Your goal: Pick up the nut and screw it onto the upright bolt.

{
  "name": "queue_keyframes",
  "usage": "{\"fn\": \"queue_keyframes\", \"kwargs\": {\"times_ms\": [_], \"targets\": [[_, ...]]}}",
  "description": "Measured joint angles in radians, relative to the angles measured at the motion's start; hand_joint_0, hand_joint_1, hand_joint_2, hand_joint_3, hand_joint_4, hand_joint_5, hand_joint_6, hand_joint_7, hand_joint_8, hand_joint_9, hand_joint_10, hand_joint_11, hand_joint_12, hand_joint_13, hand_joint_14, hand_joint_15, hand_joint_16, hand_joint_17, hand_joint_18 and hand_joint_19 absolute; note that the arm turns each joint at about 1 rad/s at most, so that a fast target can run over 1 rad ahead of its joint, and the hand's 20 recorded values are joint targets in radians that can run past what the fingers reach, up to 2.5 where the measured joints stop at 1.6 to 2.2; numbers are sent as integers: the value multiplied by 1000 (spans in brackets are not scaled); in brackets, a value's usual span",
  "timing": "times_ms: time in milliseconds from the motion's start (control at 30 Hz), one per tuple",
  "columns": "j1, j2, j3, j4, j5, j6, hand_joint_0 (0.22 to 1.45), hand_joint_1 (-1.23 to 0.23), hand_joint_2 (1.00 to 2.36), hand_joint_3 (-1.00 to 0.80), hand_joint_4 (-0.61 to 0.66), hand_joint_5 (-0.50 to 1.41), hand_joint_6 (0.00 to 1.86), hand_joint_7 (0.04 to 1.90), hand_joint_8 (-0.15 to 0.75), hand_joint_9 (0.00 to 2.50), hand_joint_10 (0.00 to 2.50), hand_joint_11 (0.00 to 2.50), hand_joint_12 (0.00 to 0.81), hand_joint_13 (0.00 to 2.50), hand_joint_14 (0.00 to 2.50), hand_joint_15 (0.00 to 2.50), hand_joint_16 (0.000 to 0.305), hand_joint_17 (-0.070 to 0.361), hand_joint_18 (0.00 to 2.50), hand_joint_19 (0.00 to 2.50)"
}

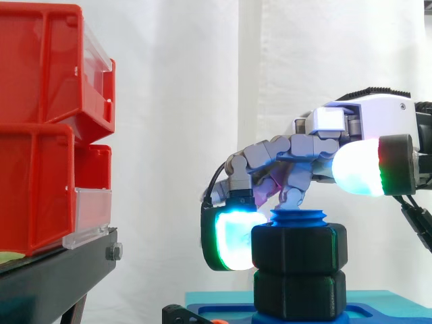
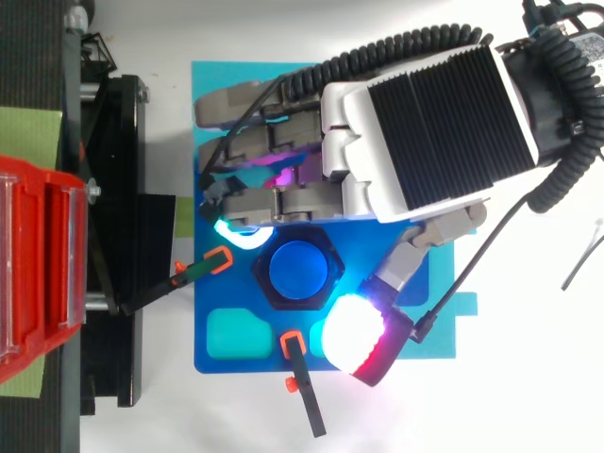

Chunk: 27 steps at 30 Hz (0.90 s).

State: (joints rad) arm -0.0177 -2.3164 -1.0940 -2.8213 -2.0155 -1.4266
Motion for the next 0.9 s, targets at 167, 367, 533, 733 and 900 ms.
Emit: {"fn": "queue_keyframes", "kwargs": {"times_ms": [167, 367, 533, 733, 900], "targets": [[-4, 0, 0, 1, -4, 0, 458, -173, 1000, -500, 164, 79, 501, 1480, 282, 1546, 0, 11, 299, 901, 0, 0, 40, 90, 683, 50], [-5, 0, 0, 2, -6, 0, 472, -249, 1000, -500, 120, 97, 500, 1496, 258, 1762, 4, 92, 255, 1057, 0, 0, 32, 72, 818, 68], [-7, 0, 3, 0, -7, 0, 474, -306, 1000, -500, 101, 106, 500, 1502, 230, 1952, 8, 213, 225, 1202, 1, 18, 24, 54, 922, 80], [-15, 0, 14, -7, -12, 0, 464, -299, 1000, -500, 89, 107, 512, 1488, 241, 2109, 12, 331, 213, 1303, 0, 16, 22, 50, 998, 94], [-24, 0, 28, -20, -22, -2, 461, -279, 1000, -500, 91, 107, 518, 1473, 251, 2175, 15, 401, 213, 1334, 0, 18, 22, 51, 1030, 101]]}}
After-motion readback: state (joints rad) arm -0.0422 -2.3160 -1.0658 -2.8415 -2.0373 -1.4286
